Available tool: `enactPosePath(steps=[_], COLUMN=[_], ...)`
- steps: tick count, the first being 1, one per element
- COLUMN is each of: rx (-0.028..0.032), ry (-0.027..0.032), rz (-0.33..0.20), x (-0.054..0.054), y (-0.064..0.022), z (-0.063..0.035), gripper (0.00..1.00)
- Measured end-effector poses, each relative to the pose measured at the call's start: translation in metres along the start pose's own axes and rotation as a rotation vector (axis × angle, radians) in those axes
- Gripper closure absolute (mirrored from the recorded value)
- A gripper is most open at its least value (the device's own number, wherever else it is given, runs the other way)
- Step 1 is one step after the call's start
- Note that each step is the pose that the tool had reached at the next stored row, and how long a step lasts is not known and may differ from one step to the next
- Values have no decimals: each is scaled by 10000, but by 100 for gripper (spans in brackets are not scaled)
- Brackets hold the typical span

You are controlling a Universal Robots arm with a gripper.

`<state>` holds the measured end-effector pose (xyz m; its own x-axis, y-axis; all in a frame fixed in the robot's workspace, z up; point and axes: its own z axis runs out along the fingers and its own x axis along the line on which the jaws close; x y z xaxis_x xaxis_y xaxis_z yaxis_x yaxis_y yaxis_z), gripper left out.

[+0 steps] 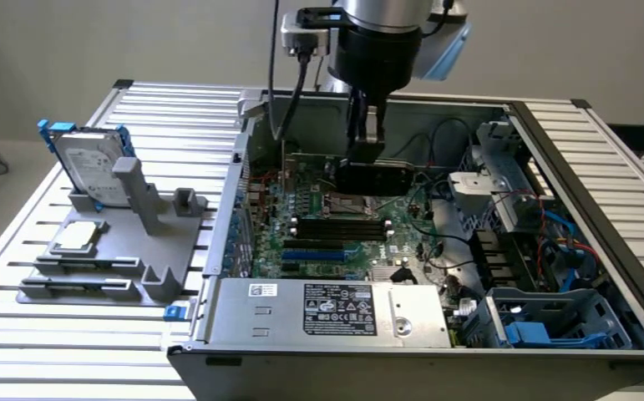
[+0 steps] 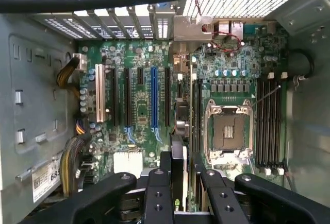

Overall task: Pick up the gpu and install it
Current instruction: 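Insert the gpu into the slot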

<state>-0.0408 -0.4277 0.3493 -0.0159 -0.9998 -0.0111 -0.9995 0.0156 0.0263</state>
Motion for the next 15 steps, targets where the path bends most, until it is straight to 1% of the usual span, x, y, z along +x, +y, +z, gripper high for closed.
enactPosePath(steps=[1, 2, 4, 5, 6, 8, 15], rx=[25, 37, 53, 58, 58, 59, 58], ry=[1, 0, 0, 0, 1, -1, 1], rz=[-3, -2, -3, -4, -5, -14, -99], x=[1, 2, 5, 8, 18, 38, 105], y=[40, 86, 175, 210, 227, 247, 258], z=[15, 33, 69, 86, 101, 132, 259], gripper=[73, 73, 73, 73, 73, 73, 73])
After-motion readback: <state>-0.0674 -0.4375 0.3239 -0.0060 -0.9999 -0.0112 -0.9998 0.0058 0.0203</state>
